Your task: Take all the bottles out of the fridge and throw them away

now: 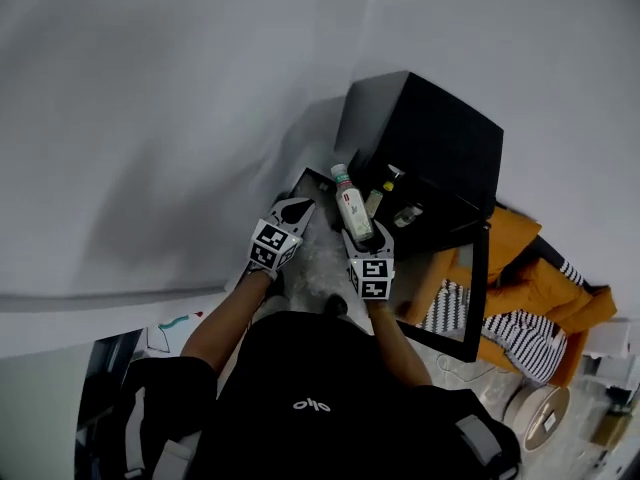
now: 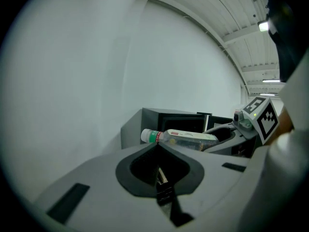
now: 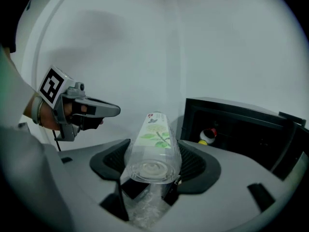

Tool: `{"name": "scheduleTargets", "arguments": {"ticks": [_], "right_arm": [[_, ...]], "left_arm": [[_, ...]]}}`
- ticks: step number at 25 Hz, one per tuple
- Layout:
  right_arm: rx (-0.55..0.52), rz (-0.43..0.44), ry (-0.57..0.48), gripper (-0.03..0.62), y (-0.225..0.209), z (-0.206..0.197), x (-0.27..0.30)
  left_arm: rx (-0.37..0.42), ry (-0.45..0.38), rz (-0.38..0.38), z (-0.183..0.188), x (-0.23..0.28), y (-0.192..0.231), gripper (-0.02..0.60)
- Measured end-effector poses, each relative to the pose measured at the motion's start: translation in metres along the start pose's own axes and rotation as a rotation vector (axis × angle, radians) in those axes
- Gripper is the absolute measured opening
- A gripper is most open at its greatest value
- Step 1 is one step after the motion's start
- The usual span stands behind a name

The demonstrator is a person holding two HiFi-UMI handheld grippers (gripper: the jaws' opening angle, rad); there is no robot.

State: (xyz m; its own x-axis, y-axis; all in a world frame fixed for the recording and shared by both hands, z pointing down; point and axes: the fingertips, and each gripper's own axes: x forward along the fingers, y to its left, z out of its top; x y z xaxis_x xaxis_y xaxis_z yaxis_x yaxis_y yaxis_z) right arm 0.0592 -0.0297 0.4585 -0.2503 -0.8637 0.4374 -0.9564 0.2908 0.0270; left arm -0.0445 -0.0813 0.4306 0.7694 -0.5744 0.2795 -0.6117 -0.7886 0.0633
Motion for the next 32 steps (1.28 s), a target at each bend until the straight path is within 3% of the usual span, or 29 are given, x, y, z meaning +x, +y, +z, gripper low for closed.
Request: {"name": "scheduleTargets", "arguments": {"ticks": [7, 14, 25, 32], "right_arm": [[-0.076, 0.157, -0.002, 0.311, 0.052, 0.019, 0.032], [-0.124, 0.247, 0.015, 0.311, 0.084, 0.024, 0.052], [-0.150, 0.297, 0.077, 0.311, 0.101, 0.010, 0.087], [-0.135, 0.311, 0.145, 0.311, 0.110, -0.016, 0.126]], "left_arm": [[-0.054, -0.011, 0.166, -0.015, -0.052, 0.042, 0.005], [-0.094, -0.020, 0.252, -0.028, -0.081, 0.062, 0.005], [-0.116, 0.003, 0.270, -0.047, -0.086, 0.082, 0.005], [-0.166, 0.031, 0.273, -0.079, -0.079, 0.103, 0.005]]}}
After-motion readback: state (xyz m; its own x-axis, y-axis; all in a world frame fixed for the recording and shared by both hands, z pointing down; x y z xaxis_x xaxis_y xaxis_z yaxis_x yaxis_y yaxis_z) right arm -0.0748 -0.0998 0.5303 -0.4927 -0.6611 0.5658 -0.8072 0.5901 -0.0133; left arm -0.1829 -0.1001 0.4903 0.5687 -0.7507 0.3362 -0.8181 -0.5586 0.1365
